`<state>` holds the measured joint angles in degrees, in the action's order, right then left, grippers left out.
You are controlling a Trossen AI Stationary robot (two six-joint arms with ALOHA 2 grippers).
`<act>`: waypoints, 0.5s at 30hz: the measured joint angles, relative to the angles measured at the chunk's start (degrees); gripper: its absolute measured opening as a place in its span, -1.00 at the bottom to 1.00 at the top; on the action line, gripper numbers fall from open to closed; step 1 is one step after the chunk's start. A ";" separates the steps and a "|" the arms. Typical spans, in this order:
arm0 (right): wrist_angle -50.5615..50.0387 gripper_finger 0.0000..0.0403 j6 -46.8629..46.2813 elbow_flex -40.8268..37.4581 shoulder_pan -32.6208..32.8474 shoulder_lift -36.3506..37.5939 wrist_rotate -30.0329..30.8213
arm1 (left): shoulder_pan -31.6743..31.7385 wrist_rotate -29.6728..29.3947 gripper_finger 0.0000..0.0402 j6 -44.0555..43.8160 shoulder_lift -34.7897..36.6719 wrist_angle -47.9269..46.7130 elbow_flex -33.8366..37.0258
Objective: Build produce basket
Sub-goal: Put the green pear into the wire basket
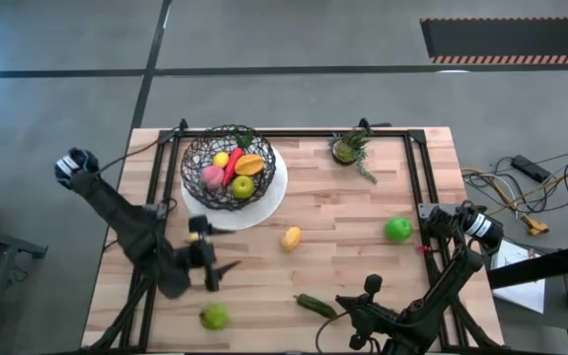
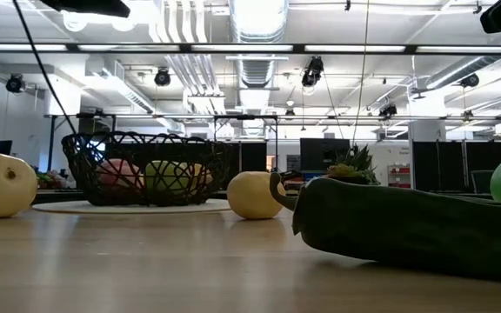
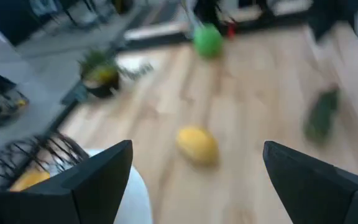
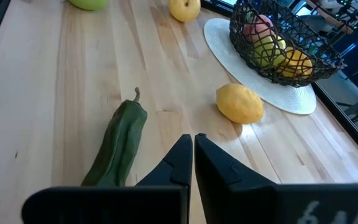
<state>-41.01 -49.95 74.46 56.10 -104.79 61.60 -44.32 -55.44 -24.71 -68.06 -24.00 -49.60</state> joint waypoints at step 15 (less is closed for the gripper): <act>0.00 -0.96 0.02 0.00 0.00 0.00 0.02 | -18.13 34.01 0.71 -59.68 -25.55 -52.38 -26.72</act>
<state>-41.01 -49.93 74.46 56.10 -104.79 61.63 -62.44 -21.43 -84.39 -93.61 -76.38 -76.33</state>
